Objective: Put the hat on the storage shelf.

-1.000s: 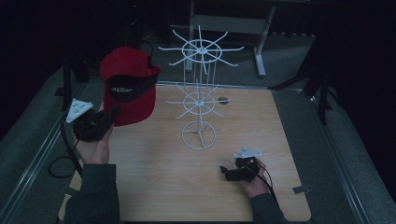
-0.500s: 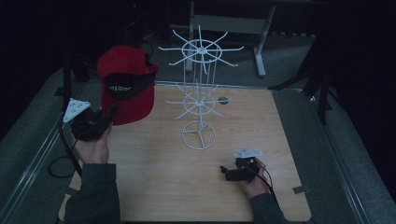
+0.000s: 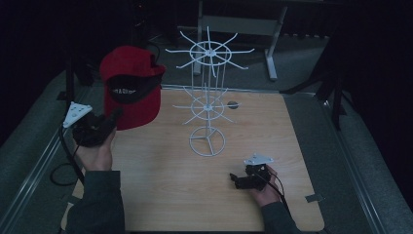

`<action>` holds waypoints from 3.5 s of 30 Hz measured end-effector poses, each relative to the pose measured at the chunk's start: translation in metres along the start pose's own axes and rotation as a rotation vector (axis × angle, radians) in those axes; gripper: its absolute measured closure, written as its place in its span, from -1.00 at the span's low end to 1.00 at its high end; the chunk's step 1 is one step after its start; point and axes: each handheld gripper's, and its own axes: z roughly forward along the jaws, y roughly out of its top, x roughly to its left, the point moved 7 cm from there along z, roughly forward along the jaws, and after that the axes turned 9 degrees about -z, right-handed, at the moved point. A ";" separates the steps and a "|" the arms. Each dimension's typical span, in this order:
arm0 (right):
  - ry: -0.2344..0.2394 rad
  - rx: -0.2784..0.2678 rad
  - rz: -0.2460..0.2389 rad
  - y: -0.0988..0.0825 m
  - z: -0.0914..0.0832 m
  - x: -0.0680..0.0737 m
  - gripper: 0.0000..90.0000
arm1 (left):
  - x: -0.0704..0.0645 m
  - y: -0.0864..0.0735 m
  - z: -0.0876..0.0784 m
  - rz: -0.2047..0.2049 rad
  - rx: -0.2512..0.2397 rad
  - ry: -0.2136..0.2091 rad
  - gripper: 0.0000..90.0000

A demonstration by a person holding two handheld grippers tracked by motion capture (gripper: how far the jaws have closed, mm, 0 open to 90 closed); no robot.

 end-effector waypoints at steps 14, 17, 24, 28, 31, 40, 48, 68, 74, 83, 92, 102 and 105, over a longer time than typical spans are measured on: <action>-0.001 0.000 -0.001 0.000 0.000 0.000 -0.75 | -0.007 0.012 -0.005 0.000 -0.025 -0.013 0.90; -0.001 0.000 -0.001 0.000 0.000 0.000 -0.75 | -0.007 0.014 -0.005 -0.003 -0.028 -0.013 0.90; 0.000 0.000 -0.001 0.000 0.000 0.000 -0.75 | -0.009 0.017 -0.007 -0.003 -0.035 -0.014 0.90; -0.001 0.000 -0.001 0.000 0.000 0.000 -0.75 | -0.011 0.020 -0.007 -0.006 -0.043 -0.019 0.90; -0.001 0.000 -0.001 0.000 0.000 0.000 -0.75 | -0.013 0.023 -0.007 0.000 -0.044 -0.018 0.90; -0.001 0.000 -0.001 0.000 0.000 0.000 -0.75 | -0.015 0.026 -0.008 0.002 -0.051 -0.020 0.90; -0.001 0.000 -0.001 0.000 0.000 0.000 -0.75 | -0.016 0.029 -0.008 -0.004 -0.060 -0.022 0.90; 0.000 0.000 -0.001 0.000 0.000 0.000 -0.75 | -0.029 0.040 -0.010 0.007 -0.091 -0.055 0.90; 0.000 0.001 -0.001 0.000 0.000 0.000 -0.75 | -0.033 0.042 -0.010 0.005 -0.099 -0.066 0.90; 0.000 0.001 -0.001 0.000 0.000 0.000 -0.75 | -0.038 0.046 -0.011 0.001 -0.110 -0.083 0.90; 0.000 0.000 -0.002 0.000 0.000 0.000 -0.75 | -0.045 0.050 -0.017 0.015 -0.131 -0.099 0.90; 0.000 0.001 -0.001 0.000 0.000 0.000 -0.75 | -0.051 0.053 -0.026 0.032 -0.158 -0.099 0.90; 0.000 0.001 -0.002 0.000 0.000 0.000 -0.75 | -0.054 0.053 -0.029 0.038 -0.164 -0.103 0.90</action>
